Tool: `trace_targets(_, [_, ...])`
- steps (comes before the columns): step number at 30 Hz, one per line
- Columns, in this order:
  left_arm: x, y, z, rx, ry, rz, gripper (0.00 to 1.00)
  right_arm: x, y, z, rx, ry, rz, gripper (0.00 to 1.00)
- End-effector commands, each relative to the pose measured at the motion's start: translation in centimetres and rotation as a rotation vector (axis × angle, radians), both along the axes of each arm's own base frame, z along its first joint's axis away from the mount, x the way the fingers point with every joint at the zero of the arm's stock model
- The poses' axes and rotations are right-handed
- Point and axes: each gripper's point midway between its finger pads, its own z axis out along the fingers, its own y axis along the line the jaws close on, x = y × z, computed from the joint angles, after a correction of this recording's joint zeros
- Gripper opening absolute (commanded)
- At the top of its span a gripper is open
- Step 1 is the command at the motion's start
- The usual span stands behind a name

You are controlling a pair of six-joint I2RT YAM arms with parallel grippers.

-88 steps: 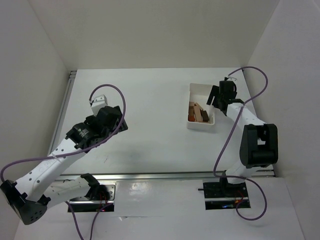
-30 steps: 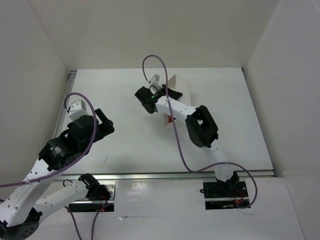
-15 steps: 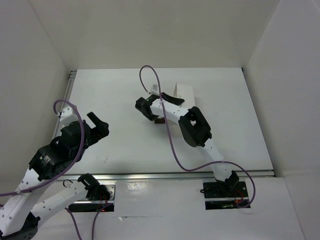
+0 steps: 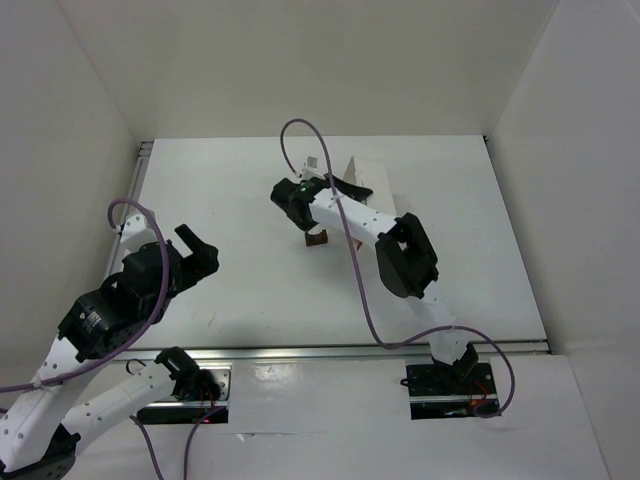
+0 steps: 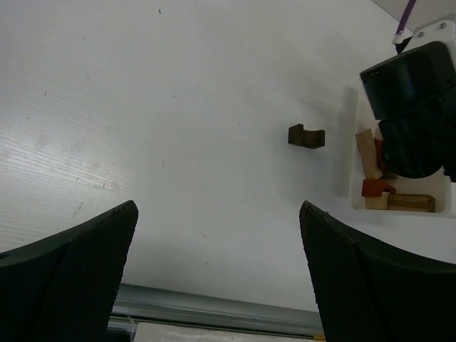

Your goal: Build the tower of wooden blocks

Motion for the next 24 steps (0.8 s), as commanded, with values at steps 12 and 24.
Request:
trace_targets(12, [0.2, -0.2, 0.8, 0.006, -0.044, -0.031, 1.0, 0.9, 0.2, 8.5, -0.102, -0.034, 0.204, 0.0])
trace_targets(24, [-0.7, 0.4, 0.6, -0.008, -0.038, -0.023, 1.0, 2.7, 0.3, 2.5, -0.276, 0.116, 0.225, 0.0])
